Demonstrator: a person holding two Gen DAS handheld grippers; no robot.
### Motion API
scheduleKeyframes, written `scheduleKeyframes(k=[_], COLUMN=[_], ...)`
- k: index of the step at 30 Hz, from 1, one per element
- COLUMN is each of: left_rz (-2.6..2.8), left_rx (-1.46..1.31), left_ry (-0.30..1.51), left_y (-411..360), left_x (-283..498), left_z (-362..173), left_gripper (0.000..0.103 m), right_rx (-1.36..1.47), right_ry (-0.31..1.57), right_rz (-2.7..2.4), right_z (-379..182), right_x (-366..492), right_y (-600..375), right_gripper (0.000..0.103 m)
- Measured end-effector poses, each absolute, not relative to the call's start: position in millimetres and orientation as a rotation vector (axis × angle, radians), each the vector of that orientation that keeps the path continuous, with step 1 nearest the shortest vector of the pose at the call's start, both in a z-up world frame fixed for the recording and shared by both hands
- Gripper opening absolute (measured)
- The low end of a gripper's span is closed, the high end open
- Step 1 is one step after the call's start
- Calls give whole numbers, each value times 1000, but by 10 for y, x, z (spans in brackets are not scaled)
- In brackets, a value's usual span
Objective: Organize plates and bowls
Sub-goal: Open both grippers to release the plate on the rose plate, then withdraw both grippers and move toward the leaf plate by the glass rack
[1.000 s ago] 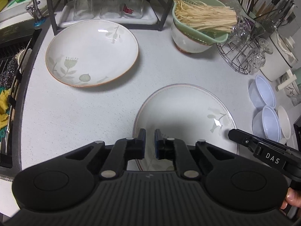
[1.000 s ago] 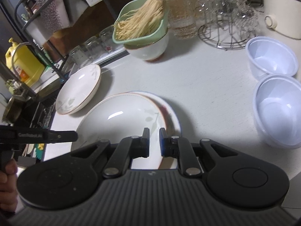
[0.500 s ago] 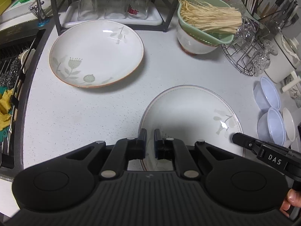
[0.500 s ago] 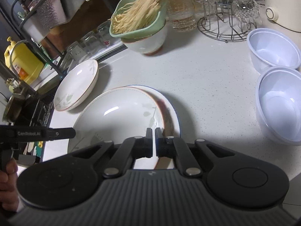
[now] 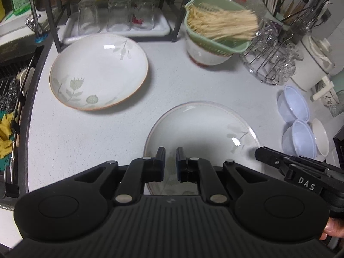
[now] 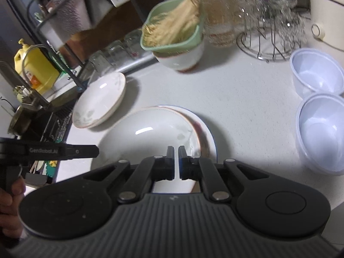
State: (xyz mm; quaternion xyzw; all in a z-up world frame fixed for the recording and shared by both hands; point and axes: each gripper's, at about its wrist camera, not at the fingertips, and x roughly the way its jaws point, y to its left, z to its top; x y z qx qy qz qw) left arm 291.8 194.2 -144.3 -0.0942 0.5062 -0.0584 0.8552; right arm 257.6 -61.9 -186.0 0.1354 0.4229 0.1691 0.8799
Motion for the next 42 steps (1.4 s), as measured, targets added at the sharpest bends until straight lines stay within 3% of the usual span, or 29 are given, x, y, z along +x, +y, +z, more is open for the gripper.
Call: scheduleKeyframes(k=[11, 21, 27, 32, 33, 35, 36, 37, 42], left_rz=[-156, -176, -152, -134, -132, -117, -106, -91, -46], left_rx=[-144, -91, -96, -119, -127, -116, -109, -106, -131], left_ry=[956, 924, 915, 948, 945, 939, 934, 928, 902], left_y=[1828, 1636, 1582, 1522, 1510, 1465, 1440, 1417, 1353], left_x=[2725, 2563, 2473, 2410, 2387, 2356, 2342, 2323, 2246], left_z=[-881, -736, -715, -806, -821, -824, -821, -813, -773], left_gripper=[11, 12, 28, 60, 62, 72, 75, 80, 84], right_rx=[304, 277, 251, 233, 222, 197, 190, 189, 188], right_ry=[768, 686, 680, 675, 679, 680, 676, 665, 665], right_rz=[342, 324, 311, 323, 325, 320, 318, 313, 310], right_z=[-1337, -998, -996, -1036, -1043, -1049, -1053, -1055, -1082], right_x=[2324, 2051, 1982, 1954, 1955, 1944, 1939, 1924, 1944], right_y=[-755, -840, -909, -988, -1000, -1030, -1055, -1084, -1248], right_gripper=[6, 6, 8, 10, 14, 41, 70, 88, 88])
